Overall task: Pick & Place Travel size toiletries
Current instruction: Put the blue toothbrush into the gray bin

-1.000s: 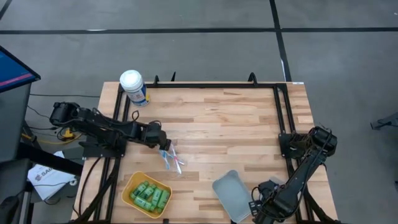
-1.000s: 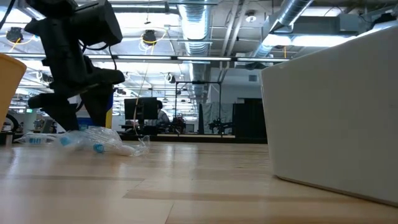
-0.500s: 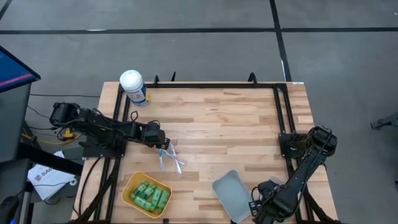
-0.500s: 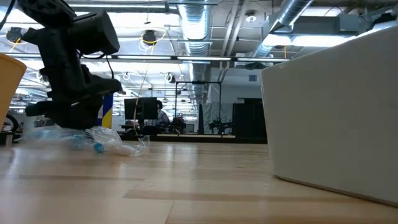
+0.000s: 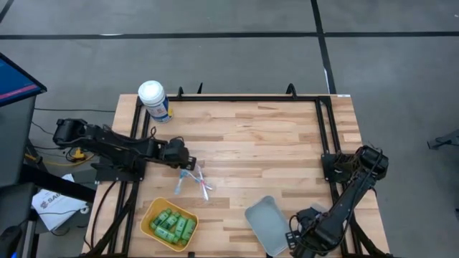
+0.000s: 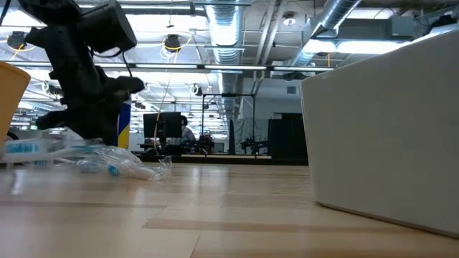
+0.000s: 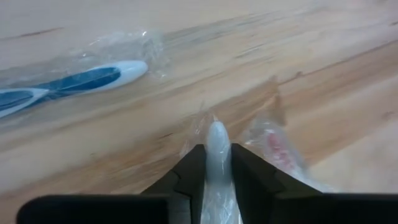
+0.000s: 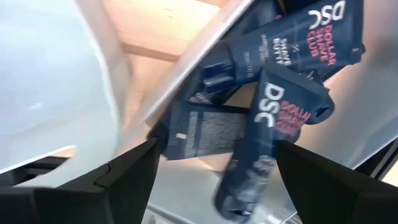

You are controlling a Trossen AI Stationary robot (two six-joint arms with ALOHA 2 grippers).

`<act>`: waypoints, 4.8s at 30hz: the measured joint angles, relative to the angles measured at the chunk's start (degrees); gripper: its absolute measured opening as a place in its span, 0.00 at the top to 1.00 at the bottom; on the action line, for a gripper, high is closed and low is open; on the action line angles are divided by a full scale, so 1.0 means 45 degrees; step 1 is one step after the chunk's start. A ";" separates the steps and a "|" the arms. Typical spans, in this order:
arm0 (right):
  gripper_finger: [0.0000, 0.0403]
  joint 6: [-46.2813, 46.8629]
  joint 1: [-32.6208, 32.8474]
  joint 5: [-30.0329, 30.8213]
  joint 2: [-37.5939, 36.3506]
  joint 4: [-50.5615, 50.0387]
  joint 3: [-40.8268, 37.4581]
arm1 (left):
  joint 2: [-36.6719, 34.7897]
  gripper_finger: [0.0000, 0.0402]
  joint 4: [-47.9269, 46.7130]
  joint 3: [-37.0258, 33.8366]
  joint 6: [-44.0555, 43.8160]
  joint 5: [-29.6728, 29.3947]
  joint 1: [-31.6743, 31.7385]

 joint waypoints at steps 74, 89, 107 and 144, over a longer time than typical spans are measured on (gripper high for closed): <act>0.40 -1.7720 -0.9913 0.5940 0.0000 0.8358 0.5793 | -0.3503 0.87 1.3314 0.0005 0.2195 -0.0204 -0.0869; 0.80 -1.7625 -1.0148 0.5750 0.0008 0.8638 0.5587 | -0.3494 0.86 1.3325 0.0000 0.2238 -0.0308 -0.0851; 0.97 -1.7640 -0.9928 0.5566 -0.0010 0.8092 0.5592 | -0.3511 0.76 1.3124 0.0005 0.4212 0.1300 -0.0850; 0.96 -0.8618 -0.4436 0.5614 0.0015 0.1968 0.2658 | -0.3518 0.32 1.0251 0.0015 0.6760 0.3847 -0.0754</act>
